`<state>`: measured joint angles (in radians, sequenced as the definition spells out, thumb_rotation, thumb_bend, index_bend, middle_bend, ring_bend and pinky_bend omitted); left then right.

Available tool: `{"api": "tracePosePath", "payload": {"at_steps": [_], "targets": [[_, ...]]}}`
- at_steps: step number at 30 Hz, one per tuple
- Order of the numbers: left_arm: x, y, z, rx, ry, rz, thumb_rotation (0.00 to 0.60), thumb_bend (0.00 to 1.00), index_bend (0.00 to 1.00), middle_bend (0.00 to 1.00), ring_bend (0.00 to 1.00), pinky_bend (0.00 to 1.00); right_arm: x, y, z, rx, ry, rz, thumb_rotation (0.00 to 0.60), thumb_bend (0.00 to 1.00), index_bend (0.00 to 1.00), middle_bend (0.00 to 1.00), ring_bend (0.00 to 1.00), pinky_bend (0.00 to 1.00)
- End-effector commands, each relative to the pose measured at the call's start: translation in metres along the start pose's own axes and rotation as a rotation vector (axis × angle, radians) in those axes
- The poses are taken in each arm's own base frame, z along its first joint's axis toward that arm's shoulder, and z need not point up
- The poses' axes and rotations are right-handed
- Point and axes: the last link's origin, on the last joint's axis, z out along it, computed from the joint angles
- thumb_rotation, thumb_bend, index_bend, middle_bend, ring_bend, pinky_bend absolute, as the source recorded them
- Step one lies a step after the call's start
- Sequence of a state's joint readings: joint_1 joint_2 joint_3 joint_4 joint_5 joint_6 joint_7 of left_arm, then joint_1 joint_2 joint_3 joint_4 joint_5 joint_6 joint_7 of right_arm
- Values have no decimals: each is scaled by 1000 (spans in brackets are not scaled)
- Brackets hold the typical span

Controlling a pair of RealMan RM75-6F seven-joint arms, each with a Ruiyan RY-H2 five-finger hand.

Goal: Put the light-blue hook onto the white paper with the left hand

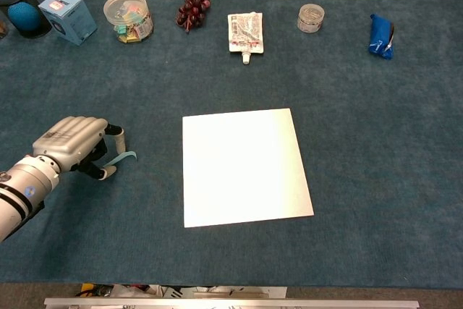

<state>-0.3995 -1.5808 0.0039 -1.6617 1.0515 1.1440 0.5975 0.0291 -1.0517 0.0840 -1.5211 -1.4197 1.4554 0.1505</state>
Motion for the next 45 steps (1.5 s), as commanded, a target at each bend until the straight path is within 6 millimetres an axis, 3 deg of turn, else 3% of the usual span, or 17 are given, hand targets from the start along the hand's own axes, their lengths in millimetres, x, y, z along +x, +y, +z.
{"api": "tracePosePath", "payload": {"at_steps": [1,13,23,45], "targets": [[0,0,1,-1,1,-5,600,267,486,969,1000,1000,0,0,0,1,0,-1,600,352,233,372,293,303],[0,1,5,-7,0,-18,600,271,515,969,1000,1000,1,-1,-2,-4,0,-2,600,353,233,372,293,303],[0,3,7,-11,-1,-13,600,354,517,969,1000,1000,2,2,-4,-12,3,2,600,353,233,372,293,302],[-1,7,9,-39,1,-3,600,408,536,969,1000,1000,3,6,-8,-22,11,10,600,352,233,372,293,303]]}}
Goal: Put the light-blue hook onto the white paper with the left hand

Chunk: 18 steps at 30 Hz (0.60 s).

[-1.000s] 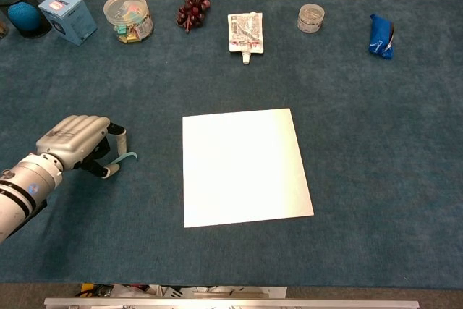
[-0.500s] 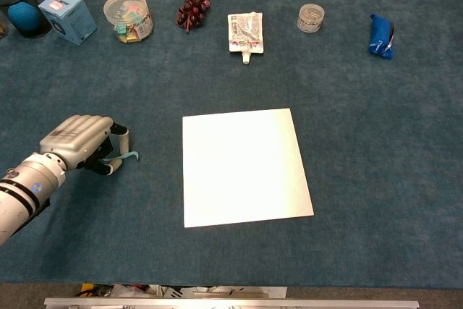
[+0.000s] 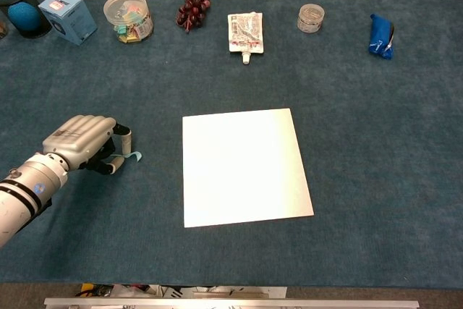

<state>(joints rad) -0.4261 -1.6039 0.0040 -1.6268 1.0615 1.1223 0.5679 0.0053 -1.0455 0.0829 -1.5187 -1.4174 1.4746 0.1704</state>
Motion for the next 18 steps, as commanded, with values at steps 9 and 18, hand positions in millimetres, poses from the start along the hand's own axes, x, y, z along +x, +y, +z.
{"api": "tracePosePath", "payload": {"at_steps": [9,18], "targets": [[11,0,2,-47,28,-10,600,408,536,969,1000,1000,0,-1,0,4,1,0,600,352,233,372,293,302],[27,14,-2,-137,29,14,600,408,536,969,1000,1000,1,-2,-1,10,6,3,600,352,233,372,293,303]]}}
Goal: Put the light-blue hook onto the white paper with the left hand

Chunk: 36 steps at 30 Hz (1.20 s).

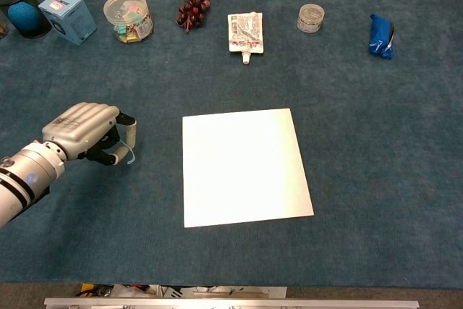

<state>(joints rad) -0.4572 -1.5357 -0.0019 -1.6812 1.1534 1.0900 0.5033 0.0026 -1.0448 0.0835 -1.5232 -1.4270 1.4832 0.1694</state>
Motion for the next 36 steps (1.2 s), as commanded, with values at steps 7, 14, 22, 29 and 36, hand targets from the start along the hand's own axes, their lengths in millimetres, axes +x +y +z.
{"api": "tracePosePath", "payload": {"at_steps": [7,14,22,29,36], "targets": [[10,39,5,-136,-10,85,600,408,532,966,1000,1000,-1,1,-2,2,-1,9,600,351,233,372,293,303],[12,69,24,-182,-9,161,600,408,529,964,1000,1000,-1,3,-3,1,2,11,600,351,233,372,293,303],[10,94,49,-172,-18,235,600,408,527,963,1000,1000,-1,4,-5,-4,3,13,600,352,233,372,293,303],[8,116,59,-184,-21,267,600,408,526,963,1000,1000,-2,5,-5,-8,2,13,600,351,233,372,293,303],[3,135,68,-182,-26,332,600,406,517,963,1000,1000,-2,5,-5,-5,1,13,600,352,233,372,293,303]]}}
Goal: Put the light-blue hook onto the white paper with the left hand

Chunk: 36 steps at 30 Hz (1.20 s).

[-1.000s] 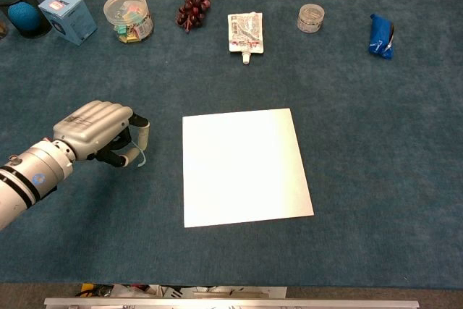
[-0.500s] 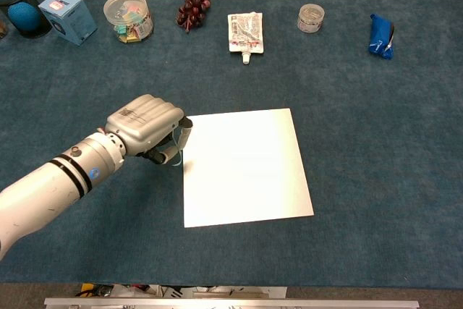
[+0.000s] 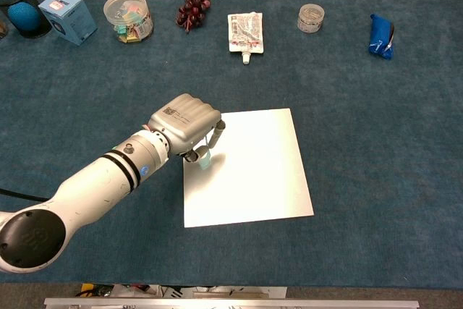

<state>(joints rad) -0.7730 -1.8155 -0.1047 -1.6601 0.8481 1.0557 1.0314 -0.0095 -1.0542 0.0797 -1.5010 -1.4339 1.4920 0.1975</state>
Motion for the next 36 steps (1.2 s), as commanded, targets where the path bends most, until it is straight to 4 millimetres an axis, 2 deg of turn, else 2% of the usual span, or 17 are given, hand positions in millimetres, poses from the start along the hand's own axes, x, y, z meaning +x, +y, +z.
{"api": "tracePosePath", "payload": {"at_steps": [1,8,13,19,23,26,36], "targets": [[0,7,7,10,-10,26,600,406,508,962,1000,1000,0,0,-1,-1,0,0,600,352,233,372,293,303],[4,13,8,20,-15,36,596,399,386,959,1000,1000,1,1,-2,-6,5,1,600,352,233,372,293,303],[12,17,-2,0,10,27,568,399,349,958,1000,1000,2,1,-2,-3,12,3,600,352,233,372,295,303],[16,18,-18,-45,26,16,573,399,360,957,1000,1000,4,-1,-2,5,19,3,600,351,233,372,296,303],[9,14,-31,-93,16,43,595,399,431,950,996,1000,3,-3,-1,12,16,3,600,352,233,372,296,303],[4,13,-38,-116,7,44,597,399,444,947,991,1000,3,-4,-1,15,15,4,600,351,233,372,296,303],[2,4,-29,-93,8,18,592,434,416,943,987,1000,2,-3,-4,10,14,6,600,352,233,372,296,303]]}}
